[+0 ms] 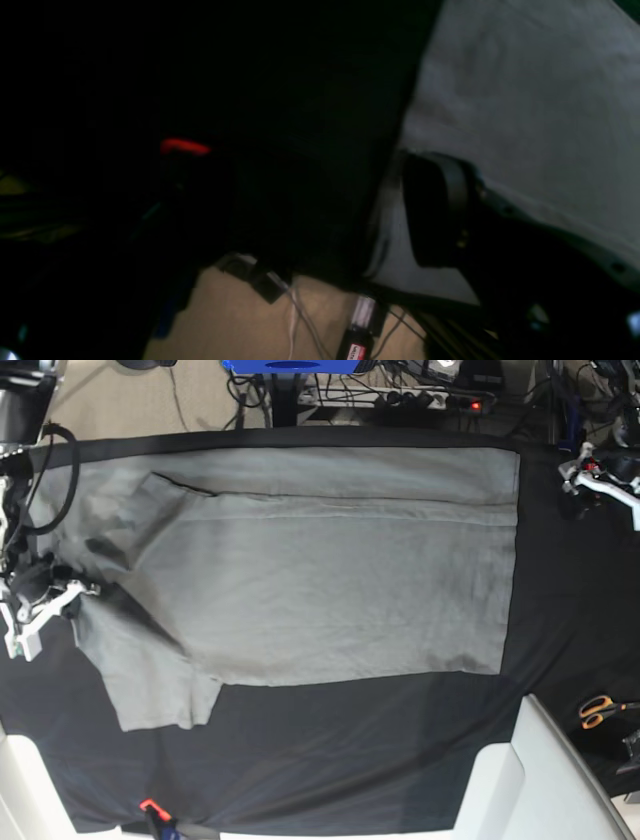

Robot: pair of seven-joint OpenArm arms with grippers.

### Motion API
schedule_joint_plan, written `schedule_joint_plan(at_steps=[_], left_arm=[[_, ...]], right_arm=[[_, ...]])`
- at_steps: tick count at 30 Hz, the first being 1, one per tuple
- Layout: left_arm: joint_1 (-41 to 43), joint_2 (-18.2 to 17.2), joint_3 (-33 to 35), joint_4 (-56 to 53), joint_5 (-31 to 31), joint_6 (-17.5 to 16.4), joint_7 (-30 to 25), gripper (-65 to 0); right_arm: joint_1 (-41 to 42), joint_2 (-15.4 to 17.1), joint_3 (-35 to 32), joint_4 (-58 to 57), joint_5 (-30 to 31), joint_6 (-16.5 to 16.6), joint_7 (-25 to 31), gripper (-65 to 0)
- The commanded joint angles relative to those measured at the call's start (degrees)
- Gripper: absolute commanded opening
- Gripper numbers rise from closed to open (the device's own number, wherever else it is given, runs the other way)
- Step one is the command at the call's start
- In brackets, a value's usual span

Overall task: Fold the T-shirt properly
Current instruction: 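Grasp the sleeve with the right gripper and pull it across the shirt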

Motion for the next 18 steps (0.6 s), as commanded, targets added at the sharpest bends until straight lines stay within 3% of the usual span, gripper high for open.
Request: schedule_joint_plan(at_steps=[1,14,16,18], left_arm=[[0.3,-1.1,0.0,0.8,-0.6,-0.3,-1.0,-14.6],[-1.3,-1.0,1.8,0.7,-0.6,-0.3,-1.0,-14.6],[-1.4,-1.0,1.8,0.7,-0.6,-0.3,-1.0,-14.6],[-1.4,-1.0,1.8,0.7,-0.6,-0.3,-1.0,-14.6]], right_arm=[[-0.1,0.4,1.2,2.1,0.7,0.2,-0.4,-65.0],[-8.2,-4.7,4.5,10.5,0.8,0.2,-7.7,-64.5],[-8.2,-5.0,4.5,10.5,0.9,0.2,-10.0,-59.0],[-8.1,-5.1,4.6,11.0,0.9,0.2,-10.4,-47.4]])
